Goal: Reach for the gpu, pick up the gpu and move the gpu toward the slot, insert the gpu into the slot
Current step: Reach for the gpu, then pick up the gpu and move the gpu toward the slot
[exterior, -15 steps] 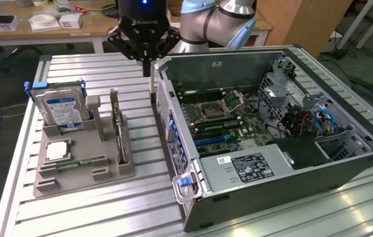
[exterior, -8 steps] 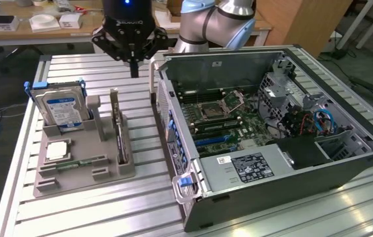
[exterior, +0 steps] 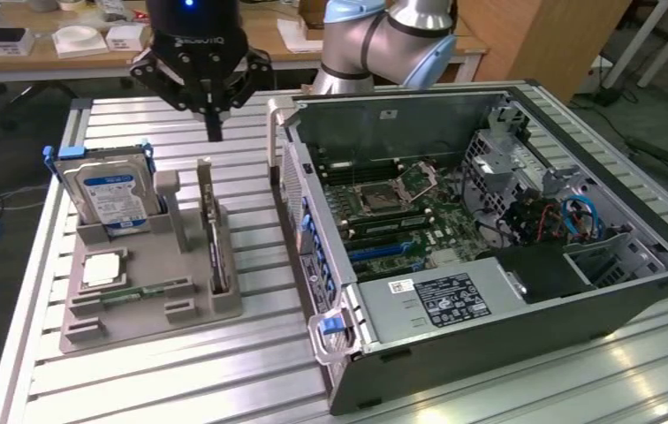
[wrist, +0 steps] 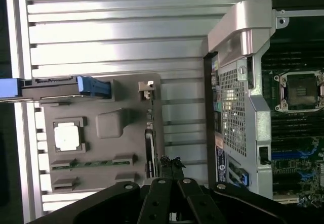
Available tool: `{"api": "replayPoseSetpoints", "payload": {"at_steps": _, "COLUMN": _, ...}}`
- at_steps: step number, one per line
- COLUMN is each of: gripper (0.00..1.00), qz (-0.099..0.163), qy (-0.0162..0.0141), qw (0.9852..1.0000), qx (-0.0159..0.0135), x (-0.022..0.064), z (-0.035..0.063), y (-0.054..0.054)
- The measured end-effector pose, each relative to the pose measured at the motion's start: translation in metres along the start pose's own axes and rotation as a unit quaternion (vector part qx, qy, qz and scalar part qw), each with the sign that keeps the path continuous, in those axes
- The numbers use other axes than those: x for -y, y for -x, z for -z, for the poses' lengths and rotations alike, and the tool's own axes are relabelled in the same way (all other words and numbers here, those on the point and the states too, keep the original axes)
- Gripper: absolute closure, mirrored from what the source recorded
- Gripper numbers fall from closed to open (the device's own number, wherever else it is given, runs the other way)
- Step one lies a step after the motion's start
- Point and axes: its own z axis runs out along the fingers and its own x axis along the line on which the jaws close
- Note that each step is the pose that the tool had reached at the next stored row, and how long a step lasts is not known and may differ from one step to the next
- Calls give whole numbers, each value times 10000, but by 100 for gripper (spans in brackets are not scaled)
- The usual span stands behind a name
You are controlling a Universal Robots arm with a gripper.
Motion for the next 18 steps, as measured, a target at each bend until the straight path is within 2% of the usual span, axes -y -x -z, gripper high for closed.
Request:
{"api": "replayPoseSetpoints", "payload": {"at_steps": 9, "gripper": 90, "qz": 0, "qy": 0, "qw": 10000, "qx": 0, "x": 22, "z": 7, "y": -297}}
{"api": "replayPoseSetpoints", "payload": {"at_steps": 18, "gripper": 90, "qz": 1, "qy": 0, "qw": 10000, "qx": 0, "x": 24, "z": 7, "y": -317}}
